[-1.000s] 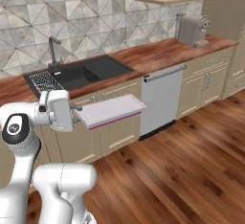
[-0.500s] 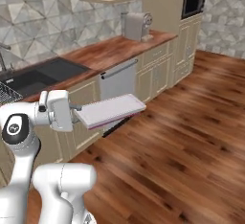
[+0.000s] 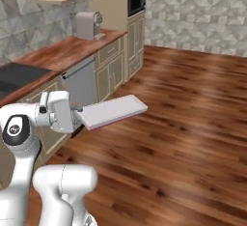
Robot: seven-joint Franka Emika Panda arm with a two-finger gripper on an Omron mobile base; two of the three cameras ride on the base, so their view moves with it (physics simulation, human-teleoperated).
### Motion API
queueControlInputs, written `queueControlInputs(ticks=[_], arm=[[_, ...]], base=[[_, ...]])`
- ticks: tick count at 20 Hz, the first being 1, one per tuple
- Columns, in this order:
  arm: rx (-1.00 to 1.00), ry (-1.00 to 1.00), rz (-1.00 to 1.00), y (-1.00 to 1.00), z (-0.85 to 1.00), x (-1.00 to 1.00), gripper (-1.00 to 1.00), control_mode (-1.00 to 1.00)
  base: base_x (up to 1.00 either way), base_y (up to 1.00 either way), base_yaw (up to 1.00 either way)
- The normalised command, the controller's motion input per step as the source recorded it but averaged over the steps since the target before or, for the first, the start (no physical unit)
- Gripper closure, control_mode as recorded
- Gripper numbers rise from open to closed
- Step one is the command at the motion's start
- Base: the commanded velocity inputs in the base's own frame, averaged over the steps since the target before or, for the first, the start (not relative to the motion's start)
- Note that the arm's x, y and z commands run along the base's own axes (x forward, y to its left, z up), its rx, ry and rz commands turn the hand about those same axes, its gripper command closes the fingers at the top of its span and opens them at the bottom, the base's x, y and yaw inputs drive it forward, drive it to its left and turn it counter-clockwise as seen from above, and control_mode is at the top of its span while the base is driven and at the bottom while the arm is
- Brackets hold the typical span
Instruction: The ice cube tray has been filled with water. Take the tray and place it in the freezer to make ice. Close the freezer door after placing the tray.
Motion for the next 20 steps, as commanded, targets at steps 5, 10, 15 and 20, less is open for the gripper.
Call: queueControlInputs(ticks=[5, 10, 15, 20], arm=[[0.0, 0.0, 0.0, 0.0, 0.0, 0.0, 1.0, 1.0], [0.0, 0.0, 0.0, 0.0, 0.0, 0.0, 1.0, 1.0], [0.0, 0.0, 0.0, 0.0, 0.0, 0.0, 1.0, 1.0], [0.0, 0.0, 0.0, 0.0, 0.0, 0.0, 1.0, 1.0]], base=[[-0.61, 0.0, -0.47], [-0.31, 0.0, -0.47], [0.05, -0.12, -0.47], [0.36, -0.14, -0.47]])
